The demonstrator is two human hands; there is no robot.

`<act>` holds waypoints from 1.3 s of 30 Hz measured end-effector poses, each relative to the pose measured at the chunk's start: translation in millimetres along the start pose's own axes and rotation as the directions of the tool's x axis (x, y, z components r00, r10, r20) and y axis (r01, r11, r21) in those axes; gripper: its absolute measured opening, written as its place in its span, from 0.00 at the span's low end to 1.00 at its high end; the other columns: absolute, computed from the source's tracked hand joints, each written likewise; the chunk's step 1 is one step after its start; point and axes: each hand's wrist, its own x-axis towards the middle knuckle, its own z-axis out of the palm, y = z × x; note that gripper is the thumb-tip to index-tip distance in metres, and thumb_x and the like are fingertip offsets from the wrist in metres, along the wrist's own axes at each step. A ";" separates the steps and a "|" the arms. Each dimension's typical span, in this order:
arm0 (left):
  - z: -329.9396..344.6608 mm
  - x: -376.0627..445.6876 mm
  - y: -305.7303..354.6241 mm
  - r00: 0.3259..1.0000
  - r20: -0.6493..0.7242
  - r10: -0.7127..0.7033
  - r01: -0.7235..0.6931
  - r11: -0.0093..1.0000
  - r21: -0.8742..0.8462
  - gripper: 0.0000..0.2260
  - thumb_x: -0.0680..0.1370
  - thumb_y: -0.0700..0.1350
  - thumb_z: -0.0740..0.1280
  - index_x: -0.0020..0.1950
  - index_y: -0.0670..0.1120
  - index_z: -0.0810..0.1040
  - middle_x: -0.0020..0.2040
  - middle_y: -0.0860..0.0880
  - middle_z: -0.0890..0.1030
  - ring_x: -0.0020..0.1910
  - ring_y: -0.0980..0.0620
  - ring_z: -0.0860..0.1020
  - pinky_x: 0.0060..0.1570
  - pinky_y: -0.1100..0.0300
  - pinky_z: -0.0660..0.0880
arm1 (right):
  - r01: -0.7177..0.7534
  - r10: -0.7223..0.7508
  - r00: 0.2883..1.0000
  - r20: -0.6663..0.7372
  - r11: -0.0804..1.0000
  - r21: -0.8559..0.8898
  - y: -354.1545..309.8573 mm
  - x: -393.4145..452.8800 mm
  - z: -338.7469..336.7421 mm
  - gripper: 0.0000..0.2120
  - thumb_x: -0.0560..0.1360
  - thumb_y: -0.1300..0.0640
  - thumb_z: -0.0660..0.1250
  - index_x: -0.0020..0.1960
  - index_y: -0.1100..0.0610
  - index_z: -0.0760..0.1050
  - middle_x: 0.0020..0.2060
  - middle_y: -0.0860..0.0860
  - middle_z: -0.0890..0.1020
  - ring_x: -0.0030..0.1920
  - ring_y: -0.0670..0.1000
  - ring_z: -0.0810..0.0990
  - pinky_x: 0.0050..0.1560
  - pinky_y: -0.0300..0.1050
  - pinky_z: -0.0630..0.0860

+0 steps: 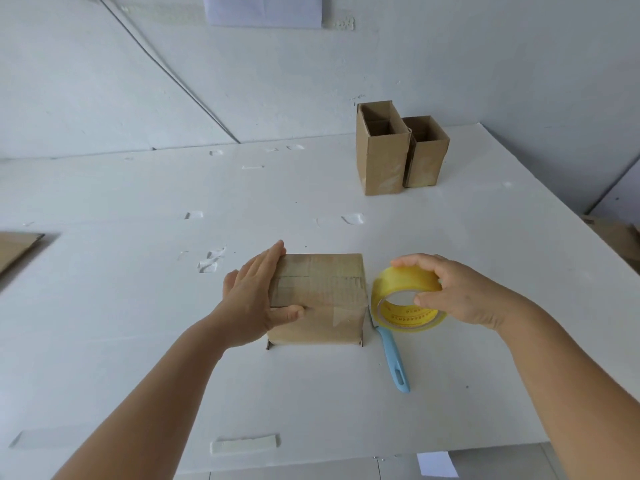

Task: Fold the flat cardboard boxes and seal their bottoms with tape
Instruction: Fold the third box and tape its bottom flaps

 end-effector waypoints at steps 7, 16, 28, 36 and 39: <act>-15.4 9.8 27.5 0.980 0.193 -0.046 -0.061 0.855 0.515 0.55 0.61 0.80 0.50 0.78 0.49 0.37 0.75 0.51 0.48 0.77 0.49 0.40 0.73 0.42 0.36 | 0.009 -0.011 1.000 0.015 0.996 0.087 5.3 -0.8 16.3 0.26 0.68 0.54 0.68 0.57 0.27 0.70 0.59 0.46 0.71 0.58 0.44 0.74 0.58 0.41 0.72; 10.4 49.3 88.0 0.951 0.273 0.146 -0.286 0.756 0.589 0.51 0.67 0.72 0.62 0.78 0.48 0.41 0.78 0.49 0.51 0.77 0.49 0.48 0.73 0.48 0.48 | 0.013 -0.012 0.999 0.033 0.999 -0.031 2.6 4.4 18.6 0.25 0.67 0.48 0.64 0.58 0.24 0.65 0.53 0.40 0.68 0.59 0.50 0.72 0.64 0.49 0.69; -1.1 11.2 63.0 0.986 0.167 0.020 -0.117 0.793 0.598 0.44 0.62 0.71 0.49 0.73 0.51 0.48 0.60 0.50 0.64 0.69 0.46 0.60 0.70 0.46 0.54 | 0.103 -0.108 0.993 0.042 0.989 0.104 -8.7 26.7 39.3 0.27 0.70 0.50 0.71 0.64 0.33 0.67 0.60 0.39 0.72 0.61 0.42 0.71 0.64 0.47 0.71; 5.3 17.1 57.6 0.983 0.177 0.046 -0.124 0.878 0.463 0.44 0.64 0.74 0.49 0.75 0.54 0.48 0.68 0.56 0.62 0.64 0.52 0.65 0.62 0.53 0.63 | 0.143 -0.130 0.989 -0.067 0.961 0.236 -8.3 48.0 61.0 0.13 0.77 0.39 0.55 0.55 0.37 0.76 0.57 0.42 0.77 0.60 0.39 0.72 0.62 0.41 0.68; 6.2 17.3 57.2 0.976 0.203 0.073 -0.162 0.871 0.465 0.39 0.67 0.73 0.51 0.75 0.60 0.49 0.68 0.57 0.61 0.62 0.52 0.65 0.61 0.54 0.63 | 0.162 -0.146 0.975 -0.166 0.983 0.091 -15.2 53.0 66.6 0.12 0.80 0.47 0.56 0.50 0.39 0.78 0.49 0.46 0.78 0.55 0.43 0.73 0.57 0.42 0.68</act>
